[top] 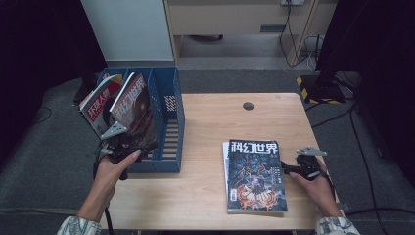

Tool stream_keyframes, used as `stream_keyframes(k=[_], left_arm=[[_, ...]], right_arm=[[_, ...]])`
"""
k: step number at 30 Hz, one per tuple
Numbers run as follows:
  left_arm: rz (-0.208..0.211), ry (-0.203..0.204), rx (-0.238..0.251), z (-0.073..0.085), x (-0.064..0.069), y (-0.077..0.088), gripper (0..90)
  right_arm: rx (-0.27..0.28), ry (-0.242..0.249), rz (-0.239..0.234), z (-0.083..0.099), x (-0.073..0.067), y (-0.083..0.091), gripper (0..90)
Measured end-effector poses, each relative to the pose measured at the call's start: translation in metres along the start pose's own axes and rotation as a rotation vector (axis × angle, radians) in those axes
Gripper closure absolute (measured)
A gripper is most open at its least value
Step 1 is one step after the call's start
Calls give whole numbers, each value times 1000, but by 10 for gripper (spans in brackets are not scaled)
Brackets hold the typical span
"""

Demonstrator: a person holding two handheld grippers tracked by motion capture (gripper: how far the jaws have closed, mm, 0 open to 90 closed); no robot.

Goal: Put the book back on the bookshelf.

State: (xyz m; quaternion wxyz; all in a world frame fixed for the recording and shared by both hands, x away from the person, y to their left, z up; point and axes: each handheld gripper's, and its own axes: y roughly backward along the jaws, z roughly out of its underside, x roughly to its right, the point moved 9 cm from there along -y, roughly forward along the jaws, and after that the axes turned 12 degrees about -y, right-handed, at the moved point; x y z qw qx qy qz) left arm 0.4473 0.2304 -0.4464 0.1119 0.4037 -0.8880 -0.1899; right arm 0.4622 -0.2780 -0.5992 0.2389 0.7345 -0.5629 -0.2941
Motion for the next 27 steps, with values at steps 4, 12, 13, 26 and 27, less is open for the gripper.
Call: stream_keyframes(k=[4, 12, 13, 26, 27], left_arm=[[31, -19, -2, -2, 9, -13, 113], [72, -17, -15, -7, 30, -40, 91], [75, -19, -19, -7, 33, -44, 88], [101, -35, -59, -9, 57, -77, 75], [96, -35, -59, -10, 58, -78, 65]], right_arm=[[-2, 2, 1, 0, 1, 0, 167], [-3, -9, 14, 1, 1, 0, 147], [-3, -11, 16, 0, 2, 0, 144], [-5, -19, 26, 0, 3, -1, 110], [-4, -18, 28, 0, 3, -1, 106]])
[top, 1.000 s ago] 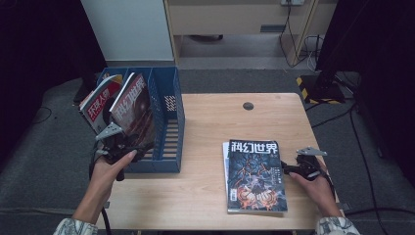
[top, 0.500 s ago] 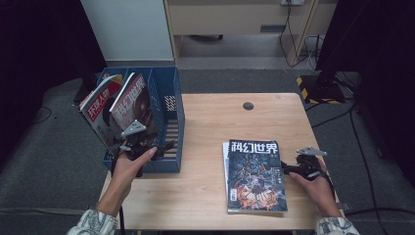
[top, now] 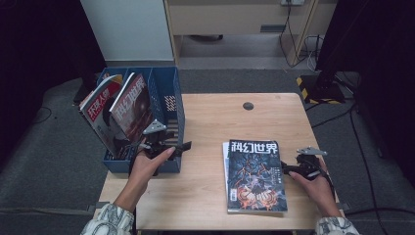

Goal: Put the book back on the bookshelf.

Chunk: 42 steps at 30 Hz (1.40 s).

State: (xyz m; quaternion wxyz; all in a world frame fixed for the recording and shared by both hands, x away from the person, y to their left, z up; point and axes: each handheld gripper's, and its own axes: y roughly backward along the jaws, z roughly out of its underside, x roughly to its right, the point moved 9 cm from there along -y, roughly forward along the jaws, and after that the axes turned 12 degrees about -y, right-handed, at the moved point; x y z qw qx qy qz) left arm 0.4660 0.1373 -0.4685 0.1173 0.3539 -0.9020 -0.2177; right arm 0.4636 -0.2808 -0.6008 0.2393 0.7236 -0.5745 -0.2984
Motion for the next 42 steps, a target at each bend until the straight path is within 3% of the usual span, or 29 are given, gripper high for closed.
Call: stream_keyframes(k=[5, 8, 12, 16, 21, 24, 31, 42], left_arm=[[17, 5, -7, -3, 11, -15, 54], [32, 2, -24, -3, 19, -26, 51], [45, 2, -33, -4, 27, -38, 51], [67, -17, -49, -3, 40, -50, 56], [79, -34, -66, 1, 53, -63, 82], [81, -43, -93, 7, 57, -71, 151], [99, -43, -118, 15, 72, -92, 138], [118, -85, -175, 28, 98, -119, 149]], right_arm=[[-10, -10, 7, 1, 1, 0, 73], [-16, 5, 6, -2, 1, 2, 106], [31, 13, -2, -12, -2, 12, 178], [75, 45, -22, -18, -12, 27, 183], [110, 77, -98, -21, -25, 40, 132], [106, 90, -123, -21, -31, 39, 180], [125, 149, -185, -22, -50, 39, 320], [89, 167, -240, -15, -66, 33, 282]])
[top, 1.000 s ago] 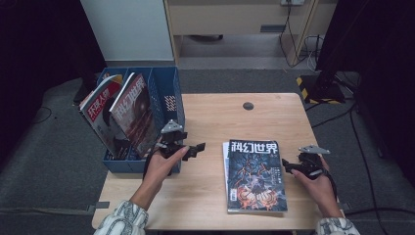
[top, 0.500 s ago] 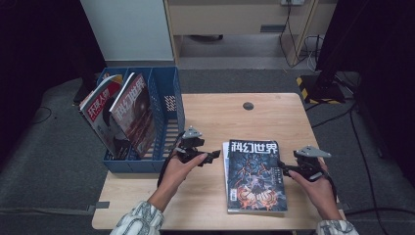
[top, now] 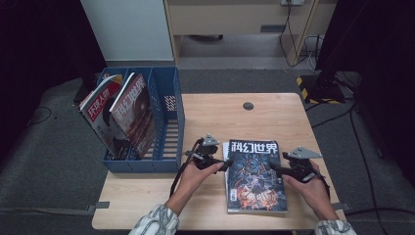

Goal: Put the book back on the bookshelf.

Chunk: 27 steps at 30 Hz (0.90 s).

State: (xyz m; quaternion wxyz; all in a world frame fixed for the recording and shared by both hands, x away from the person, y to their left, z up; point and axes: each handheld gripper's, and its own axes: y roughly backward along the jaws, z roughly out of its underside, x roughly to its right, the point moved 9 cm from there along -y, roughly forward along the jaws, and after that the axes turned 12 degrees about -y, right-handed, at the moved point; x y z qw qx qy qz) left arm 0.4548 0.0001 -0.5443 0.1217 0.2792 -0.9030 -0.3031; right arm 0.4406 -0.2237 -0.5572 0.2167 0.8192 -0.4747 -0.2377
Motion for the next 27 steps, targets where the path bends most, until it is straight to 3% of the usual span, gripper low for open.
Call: stream_keyframes(k=[13, 27], left_arm=[[29, -8, -56, 16, 8, -12, 145], [55, 0, -97, 32, 9, -16, 146]], right_arm=[[-62, -55, -22, 10, -1, -13, 226], [-58, -13, -39, 6, -11, -22, 250]])
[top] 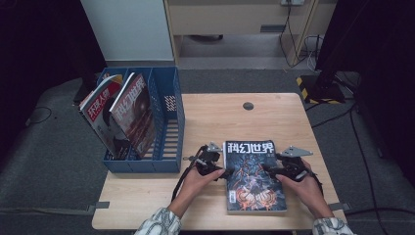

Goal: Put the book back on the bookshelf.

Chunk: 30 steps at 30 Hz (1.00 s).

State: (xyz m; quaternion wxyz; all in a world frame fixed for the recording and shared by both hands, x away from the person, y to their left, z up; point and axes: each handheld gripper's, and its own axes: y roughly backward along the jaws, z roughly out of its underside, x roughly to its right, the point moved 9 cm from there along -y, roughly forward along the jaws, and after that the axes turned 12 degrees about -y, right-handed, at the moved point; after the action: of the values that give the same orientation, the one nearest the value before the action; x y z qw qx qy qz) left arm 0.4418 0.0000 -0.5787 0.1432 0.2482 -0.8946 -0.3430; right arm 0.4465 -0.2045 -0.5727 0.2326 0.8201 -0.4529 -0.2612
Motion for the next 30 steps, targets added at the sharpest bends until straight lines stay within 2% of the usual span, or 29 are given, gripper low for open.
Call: stream_keyframes(k=[3, 5, 13, 18, 23, 25, 30], left_arm=[[16, 17, 0, 4, 0, -1, 142], [34, 33, 6, 6, 0, -1, 143], [77, 52, 1, 7, 2, -4, 142], [84, 46, -6, 7, 1, -5, 126], [96, 65, 10, 4, -1, -7, 109], [93, 67, 7, 4, -4, -6, 121], [89, 111, 2, 2, -7, -3, 214]], right_arm=[[-9, 25, -9, 0, -4, -5, 259], [-11, 25, -16, -1, -7, -7, 259], [-21, 32, -45, 0, -16, -10, 264], [-24, 33, -52, 0, -18, -11, 265], [-27, 30, -57, 1, -19, -11, 268], [-25, 34, -59, 1, -20, -12, 268], [-27, 40, -71, 1, -22, -13, 267]])
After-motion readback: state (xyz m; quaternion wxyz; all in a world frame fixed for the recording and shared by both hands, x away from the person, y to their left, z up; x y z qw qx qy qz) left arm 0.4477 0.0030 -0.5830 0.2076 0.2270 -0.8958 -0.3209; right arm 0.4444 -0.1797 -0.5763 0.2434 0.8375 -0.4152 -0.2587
